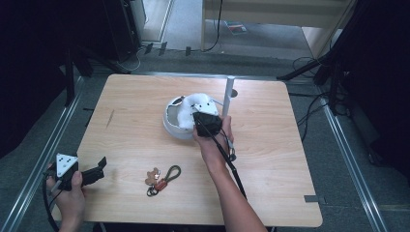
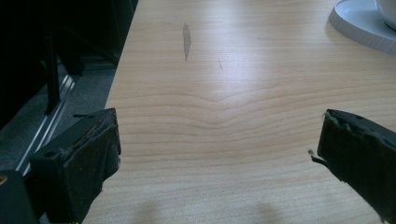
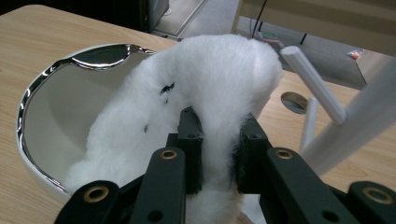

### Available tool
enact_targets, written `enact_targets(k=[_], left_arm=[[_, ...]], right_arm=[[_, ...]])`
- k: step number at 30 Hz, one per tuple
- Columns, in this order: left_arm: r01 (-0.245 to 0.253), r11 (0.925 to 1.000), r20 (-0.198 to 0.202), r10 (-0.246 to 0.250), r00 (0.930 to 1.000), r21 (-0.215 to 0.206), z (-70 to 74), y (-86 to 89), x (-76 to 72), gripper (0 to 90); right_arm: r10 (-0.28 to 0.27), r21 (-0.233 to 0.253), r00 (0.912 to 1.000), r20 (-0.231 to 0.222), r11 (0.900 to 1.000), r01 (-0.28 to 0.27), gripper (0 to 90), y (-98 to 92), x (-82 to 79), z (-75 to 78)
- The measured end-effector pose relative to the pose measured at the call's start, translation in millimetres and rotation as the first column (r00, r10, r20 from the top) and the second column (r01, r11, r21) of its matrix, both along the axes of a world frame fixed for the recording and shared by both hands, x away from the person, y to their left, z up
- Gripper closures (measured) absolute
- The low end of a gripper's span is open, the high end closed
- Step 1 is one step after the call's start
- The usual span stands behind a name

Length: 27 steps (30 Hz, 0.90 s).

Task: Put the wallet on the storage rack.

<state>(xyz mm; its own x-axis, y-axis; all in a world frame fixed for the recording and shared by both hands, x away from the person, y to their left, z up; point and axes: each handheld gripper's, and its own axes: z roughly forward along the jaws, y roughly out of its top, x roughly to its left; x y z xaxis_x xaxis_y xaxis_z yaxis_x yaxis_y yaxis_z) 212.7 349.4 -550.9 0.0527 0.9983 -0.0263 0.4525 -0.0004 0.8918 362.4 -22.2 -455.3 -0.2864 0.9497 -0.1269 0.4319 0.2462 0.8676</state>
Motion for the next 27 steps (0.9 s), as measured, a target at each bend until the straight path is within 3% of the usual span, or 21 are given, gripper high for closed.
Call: enact_targets(k=[5, 10, 15, 17, 18, 19, 20, 21, 23, 27], left_arm=[[0.002, 1.0, 0.0, -0.002, 1.0, -0.002, 0.0, 0.1, 0.1, 0.0], [0.007, 1.0, 0.0, -0.007, 1.0, -0.001, 0.0, 0.1, 0.2, 0.0], [0.007, 1.0, 0.005, -0.007, 1.0, -0.001, 0.0, 0.2, -0.4, 0.0], [0.008, 1.0, 0.005, -0.008, 1.0, -0.004, 0.0, 0.5, -0.4, 0.0], [0.008, 1.0, 0.004, -0.008, 1.0, -0.006, 0.0, 0.6, -0.2, 0.0], [0.008, 1.0, 0.004, -0.008, 1.0, -0.006, 0.0, 0.6, -0.2, 0.0], [0.008, 1.0, 0.002, -0.008, 1.0, -0.005, -0.1, 0.4, 0.1, 0.0], [0.008, 1.0, 0.002, -0.008, 1.0, -0.005, -0.1, 0.4, 0.1, 0.0], [0.009, 1.0, 0.001, -0.009, 1.0, -0.003, 0.0, 0.5, 0.4, 0.0], [0.011, 0.9999, 0.0, -0.011, 0.9999, 0.003, 0.1, 0.2, 1.4, 0.0]], right_arm=[[0.028, -0.007, 0.9996, -0.003, 1.0, -0.028, 75.4, 5.5, 4.0, -2.0], [0.07, 0.015, 0.9968, -0.039, 0.997, -0.069, 73.6, 7.0, 11.1, -8.0], [0.129, 0.052, 0.9878, -0.088, 0.991, -0.125, 70.9, 7.0, 19.1, -17.4], [0.136, 0.062, 0.9859, -0.097, 0.99, -0.131, 66.3, 6.1, 21.2, -19.5], [0.152, 0.114, 0.983, -0.103, 0.984, -0.14, 57.4, 1.3, 22.2, -17.1], [0.152, 0.114, 0.983, -0.103, 0.984, -0.14, 57.4, 1.3, 22.2, -17.1], [0.166, 0.163, 0.981, -0.1, 0.975, -0.149, 49.1, -4.8, 20.7, -12.6], [0.166, 0.163, 0.981, -0.1, 0.975, -0.149, 49.1, -4.8, 20.7, -12.6], [0.198, 0.197, 0.9772, -0.075, 0.964, -0.18, 44.6, -11.3, 11.6, -3.6], [0.228, 0.195, 0.9725, -0.047, 0.957, -0.215, 39.4, -16.2, 0.1, 4.6]])
